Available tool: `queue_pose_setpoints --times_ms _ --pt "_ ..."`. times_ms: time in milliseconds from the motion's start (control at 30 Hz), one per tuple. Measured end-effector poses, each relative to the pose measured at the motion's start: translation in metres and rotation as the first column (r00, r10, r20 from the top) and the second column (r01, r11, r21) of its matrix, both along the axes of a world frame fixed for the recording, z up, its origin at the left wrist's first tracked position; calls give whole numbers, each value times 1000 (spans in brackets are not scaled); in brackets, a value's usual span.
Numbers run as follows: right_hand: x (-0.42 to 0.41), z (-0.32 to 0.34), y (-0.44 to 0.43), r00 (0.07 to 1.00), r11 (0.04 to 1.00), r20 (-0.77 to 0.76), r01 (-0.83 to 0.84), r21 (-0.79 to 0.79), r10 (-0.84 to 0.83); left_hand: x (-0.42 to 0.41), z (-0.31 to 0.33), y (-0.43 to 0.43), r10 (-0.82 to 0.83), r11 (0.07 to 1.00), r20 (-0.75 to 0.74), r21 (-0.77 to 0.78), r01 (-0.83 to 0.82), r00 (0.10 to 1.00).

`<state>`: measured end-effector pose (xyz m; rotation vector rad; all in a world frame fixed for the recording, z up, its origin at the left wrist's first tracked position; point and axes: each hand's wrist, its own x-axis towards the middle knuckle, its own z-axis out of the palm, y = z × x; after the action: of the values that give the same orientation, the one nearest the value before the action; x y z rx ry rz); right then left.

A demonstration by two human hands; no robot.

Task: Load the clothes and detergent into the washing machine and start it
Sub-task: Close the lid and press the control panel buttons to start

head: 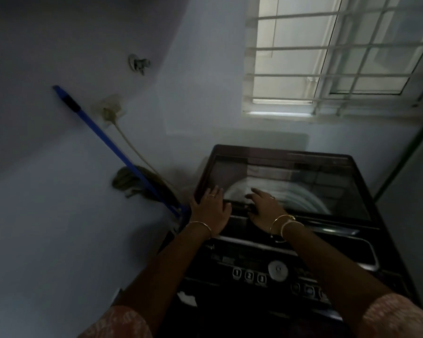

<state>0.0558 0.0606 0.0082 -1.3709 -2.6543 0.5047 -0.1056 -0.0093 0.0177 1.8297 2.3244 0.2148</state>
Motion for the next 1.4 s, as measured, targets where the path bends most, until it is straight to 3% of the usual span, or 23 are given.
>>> queue_pose_setpoints --times_ms 300,567,900,1133,1400 --pt "84 -20 -57 991 991 11 135 10 -135 36 -35 -93 -153 985 -17 83 154 988" --pt "105 -30 -106 974 987 160 156 40 -161 40 -64 -144 -256 948 -66 177 264 964" --pt "111 -27 -139 976 989 164 151 -12 -147 50 -66 -175 -268 960 -77 58 273 960" --pt "98 -16 -140 933 968 266 249 13 -244 53 -63 -172 -274 960 -125 16 278 954" --pt "89 -8 -142 911 943 277 330 -42 -307 58 -62 -167 -247 967 -138 31 253 959"
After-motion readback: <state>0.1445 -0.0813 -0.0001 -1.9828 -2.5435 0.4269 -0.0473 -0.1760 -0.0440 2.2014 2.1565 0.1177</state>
